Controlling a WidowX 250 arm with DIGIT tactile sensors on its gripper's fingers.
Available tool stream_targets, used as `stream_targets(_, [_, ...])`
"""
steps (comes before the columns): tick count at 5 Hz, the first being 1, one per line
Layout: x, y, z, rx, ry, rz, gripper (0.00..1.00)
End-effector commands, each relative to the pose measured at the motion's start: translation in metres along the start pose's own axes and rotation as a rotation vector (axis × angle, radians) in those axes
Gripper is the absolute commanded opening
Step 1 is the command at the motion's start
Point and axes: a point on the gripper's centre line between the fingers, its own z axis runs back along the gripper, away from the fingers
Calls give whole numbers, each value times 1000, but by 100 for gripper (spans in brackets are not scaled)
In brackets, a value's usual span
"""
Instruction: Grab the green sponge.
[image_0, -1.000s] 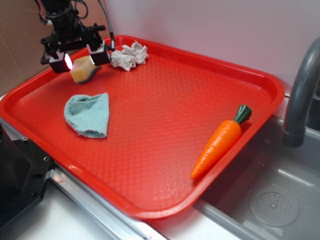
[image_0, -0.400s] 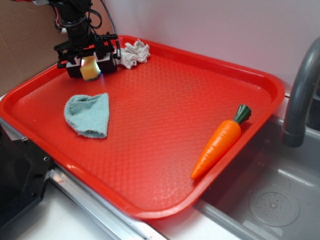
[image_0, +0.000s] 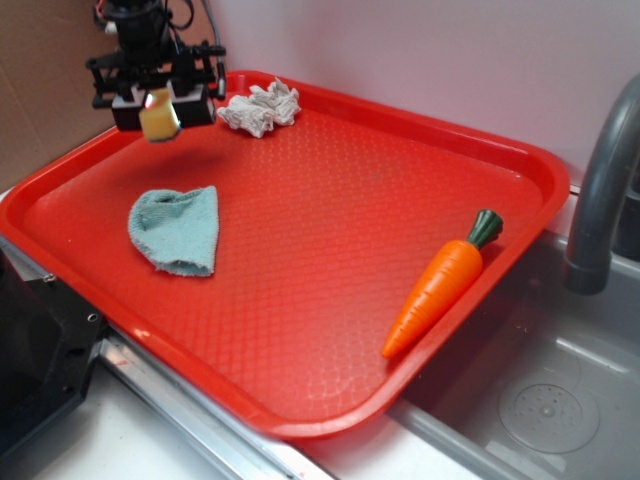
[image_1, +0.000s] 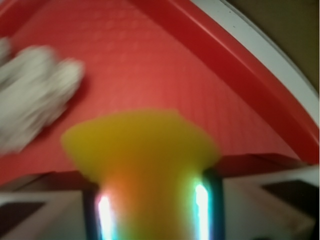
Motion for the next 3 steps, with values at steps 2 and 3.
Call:
stream_targets(2, [-79, -8, 121, -259, -47, -263, 0])
stream_targets(3, [-84, 3, 126, -301, -47, -244, 0])
